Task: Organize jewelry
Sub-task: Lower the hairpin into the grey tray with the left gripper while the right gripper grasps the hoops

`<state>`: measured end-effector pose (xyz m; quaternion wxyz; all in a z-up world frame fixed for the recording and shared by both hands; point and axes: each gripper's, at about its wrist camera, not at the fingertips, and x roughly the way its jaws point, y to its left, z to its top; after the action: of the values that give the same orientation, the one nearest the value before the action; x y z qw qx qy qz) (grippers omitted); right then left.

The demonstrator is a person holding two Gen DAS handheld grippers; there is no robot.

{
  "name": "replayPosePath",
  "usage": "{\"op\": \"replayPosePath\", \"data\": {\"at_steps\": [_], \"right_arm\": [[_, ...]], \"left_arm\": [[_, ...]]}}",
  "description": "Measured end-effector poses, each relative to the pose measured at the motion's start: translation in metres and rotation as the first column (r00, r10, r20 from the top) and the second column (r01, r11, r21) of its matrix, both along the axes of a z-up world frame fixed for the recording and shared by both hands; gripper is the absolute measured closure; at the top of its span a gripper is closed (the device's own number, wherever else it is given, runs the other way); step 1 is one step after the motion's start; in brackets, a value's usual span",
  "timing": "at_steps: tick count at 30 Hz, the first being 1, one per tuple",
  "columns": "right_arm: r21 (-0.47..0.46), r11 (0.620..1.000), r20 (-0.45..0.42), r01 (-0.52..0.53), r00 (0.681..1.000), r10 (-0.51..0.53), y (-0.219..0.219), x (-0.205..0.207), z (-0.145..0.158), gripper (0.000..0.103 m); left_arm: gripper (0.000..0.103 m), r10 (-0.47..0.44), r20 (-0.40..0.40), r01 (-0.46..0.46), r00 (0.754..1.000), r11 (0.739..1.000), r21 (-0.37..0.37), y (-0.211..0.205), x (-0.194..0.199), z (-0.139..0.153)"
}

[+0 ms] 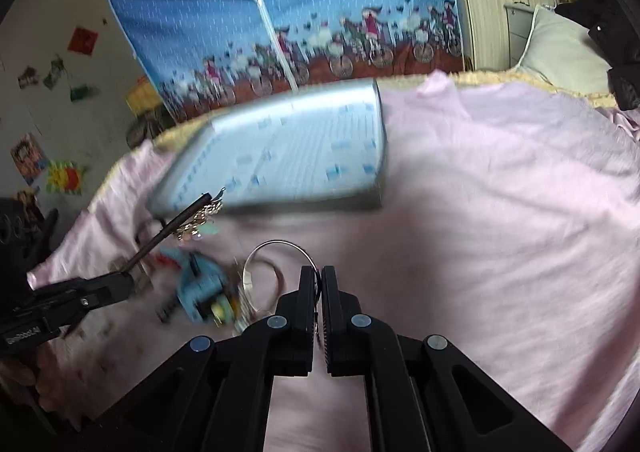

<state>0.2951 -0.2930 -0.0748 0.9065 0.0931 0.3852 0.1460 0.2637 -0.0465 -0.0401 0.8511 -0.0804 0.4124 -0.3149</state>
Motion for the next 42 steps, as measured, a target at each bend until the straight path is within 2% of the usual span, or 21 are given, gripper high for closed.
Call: {"op": "replayPosePath", "data": {"at_steps": [3, 9, 12, 17, 20, 22, 28, 32, 33, 34, 38, 42], "right_arm": [[0.013, 1.000, 0.048, -0.012, 0.999, 0.011, 0.006, 0.016, 0.012, 0.099], [0.026, 0.999, 0.104, -0.046, 0.994, 0.043, 0.020, 0.058, 0.019, 0.099], [0.047, 0.995, 0.043, -0.083, 0.996, 0.081, 0.020, 0.068, 0.011, 0.099], [0.021, 0.997, -0.113, -0.071, 0.991, 0.073, 0.018, 0.077, -0.018, 0.099], [-0.004, 0.998, -0.202, -0.068, 0.977, 0.066, 0.020, 0.081, -0.039, 0.086], [-0.014, 0.997, -0.210, -0.077, 0.975, 0.073, 0.022, 0.079, -0.047, 0.077], [-0.038, 0.990, -0.220, -0.135, 0.968, 0.123, 0.037, 0.091, -0.067, 0.077], [-0.035, 0.988, -0.197, -0.147, 0.971, 0.138, 0.042, 0.100, -0.069, 0.080], [-0.030, 0.988, -0.193, -0.151, 0.971, 0.142, 0.044, 0.100, -0.068, 0.093], [-0.023, 0.988, -0.198, -0.154, 0.969, 0.146, 0.045, 0.102, -0.069, 0.097], [0.060, 0.990, -0.204, -0.129, 0.969, 0.139, 0.038, 0.104, -0.067, 0.098], [0.186, 0.978, -0.150, -0.092, 0.981, 0.121, 0.023, 0.101, -0.050, 0.099]], "left_arm": [[0.100, 0.044, 0.035, -0.043, 0.998, 0.999, -0.021, 0.003, 0.015, 0.011], [0.100, 0.171, 0.017, -0.169, 0.985, 0.982, -0.078, 0.012, 0.070, 0.018], [0.100, 0.208, 0.013, -0.206, 0.978, 0.974, -0.094, 0.020, 0.094, 0.013], [0.100, 0.196, -0.011, -0.196, 0.981, 0.978, -0.077, 0.028, 0.102, -0.001], [0.100, 0.190, -0.049, -0.193, 0.981, 0.978, -0.079, 0.029, 0.098, -0.009], [0.100, 0.185, -0.063, -0.190, 0.981, 0.979, -0.079, 0.029, 0.094, -0.011], [0.100, 0.185, -0.082, -0.190, 0.979, 0.980, -0.058, 0.027, 0.084, -0.016], [0.100, 0.205, -0.104, -0.213, 0.973, 0.974, -0.071, 0.031, 0.088, -0.019], [0.100, 0.210, -0.106, -0.218, 0.972, 0.973, -0.072, 0.032, 0.089, -0.020], [0.100, 0.213, -0.107, -0.221, 0.971, 0.972, -0.073, 0.032, 0.090, -0.020], [0.100, 0.223, -0.117, -0.233, 0.968, 0.969, -0.081, 0.037, 0.094, -0.022], [0.100, 0.227, -0.119, -0.238, 0.967, 0.967, -0.089, 0.040, 0.096, -0.022]]}}
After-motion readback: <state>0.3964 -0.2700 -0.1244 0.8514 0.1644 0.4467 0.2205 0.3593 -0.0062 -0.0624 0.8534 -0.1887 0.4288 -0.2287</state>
